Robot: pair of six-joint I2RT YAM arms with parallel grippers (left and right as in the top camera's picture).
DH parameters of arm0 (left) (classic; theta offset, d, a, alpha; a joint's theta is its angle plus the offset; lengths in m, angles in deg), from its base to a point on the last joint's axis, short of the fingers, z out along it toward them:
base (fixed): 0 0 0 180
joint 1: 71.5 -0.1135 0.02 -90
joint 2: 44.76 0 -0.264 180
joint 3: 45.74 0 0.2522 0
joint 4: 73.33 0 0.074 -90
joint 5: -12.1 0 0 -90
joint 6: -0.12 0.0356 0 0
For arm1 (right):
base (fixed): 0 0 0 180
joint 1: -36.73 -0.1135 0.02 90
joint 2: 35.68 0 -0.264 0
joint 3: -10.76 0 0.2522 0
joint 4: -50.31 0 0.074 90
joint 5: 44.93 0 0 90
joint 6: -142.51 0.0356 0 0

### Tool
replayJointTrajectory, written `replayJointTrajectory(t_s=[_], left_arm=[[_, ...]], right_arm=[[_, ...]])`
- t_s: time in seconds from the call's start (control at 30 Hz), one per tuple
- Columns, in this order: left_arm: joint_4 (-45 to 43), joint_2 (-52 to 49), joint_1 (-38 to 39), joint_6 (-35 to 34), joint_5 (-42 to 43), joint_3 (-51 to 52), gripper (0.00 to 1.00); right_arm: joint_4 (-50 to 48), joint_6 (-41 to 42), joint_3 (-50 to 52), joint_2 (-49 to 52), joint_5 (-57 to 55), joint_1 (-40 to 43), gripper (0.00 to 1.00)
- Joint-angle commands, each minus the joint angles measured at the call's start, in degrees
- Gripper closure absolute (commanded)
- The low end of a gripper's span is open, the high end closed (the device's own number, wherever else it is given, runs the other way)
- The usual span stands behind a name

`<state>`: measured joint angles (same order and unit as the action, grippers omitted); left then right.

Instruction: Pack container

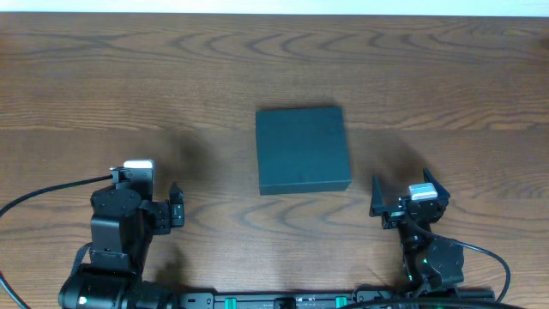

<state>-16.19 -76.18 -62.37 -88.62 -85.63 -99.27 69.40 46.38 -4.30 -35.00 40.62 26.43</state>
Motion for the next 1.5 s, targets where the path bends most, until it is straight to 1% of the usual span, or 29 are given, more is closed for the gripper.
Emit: replayJointTrajectory(t_s=[0.0, 0.57, 0.67, 0.7, 0.8, 0.9, 1.0, 1.13, 1.23, 1.3, 1.37, 1.47], left_arm=[[-0.20, -0.04, 0.17, -0.72, -0.48, -0.09, 0.02], [-0.20, -0.02, 0.17, -0.72, -0.48, -0.09, 0.02], [1.36, 0.83, 0.11, -1.05, -0.28, -0.09, 0.01], [3.87, 2.08, 0.11, -2.05, 0.98, -0.09, 0.02], [9.35, 6.47, 0.11, -2.03, 5.31, 0.09, 0.01], [8.09, 12.07, 0.11, -1.90, 6.27, 2.47, 0.02], [0.00, 17.75, 0.11, -1.03, 4.66, 7.78, 0.02], [-18.51, 24.09, 0.11, 0.44, 4.70, 18.71, 0.01], [-32.87, 26.86, 0.11, 0.90, 4.68, 26.84, 0.02], [-40.50, 27.76, 0.11, 2.54, 4.66, 30.91, 0.01], [-46.07, 28.20, 0.07, 4.61, 4.66, 34.29, 0.02], [-48.65, 28.28, 0.07, 4.66, 4.28, 37.62, 0.02]], right_arm=[[-0.02, -0.57, 0.37, -0.39, 0.20, -0.26, 0.01], [-0.02, -0.57, 0.37, -0.39, 0.20, -0.26, 0.01], [-0.02, -0.57, 0.37, -0.39, 0.20, -0.26, 0.01], [-0.02, -0.57, 0.37, -0.39, 0.20, -0.26, 0.01], [-0.02, -0.59, 0.37, -0.39, 0.20, -0.26, 0.01], [-0.02, -0.57, 0.37, -0.39, 0.20, -0.26, 0.01], [-0.02, -0.57, 0.37, -0.39, 0.20, -0.26, 0.01], [-0.02, -0.57, 0.37, -0.39, 0.20, -0.26, 0.01], [-0.02, -0.57, 0.37, -0.39, 0.20, -0.26, 0.01], [-0.02, -0.57, 0.37, -0.39, 0.20, -0.26, 0.01], [-0.02, -0.57, 0.37, -0.39, 0.20, -0.26, 0.01], [-0.02, -0.57, 0.37, -0.39, 0.20, -0.26, 0.01]])
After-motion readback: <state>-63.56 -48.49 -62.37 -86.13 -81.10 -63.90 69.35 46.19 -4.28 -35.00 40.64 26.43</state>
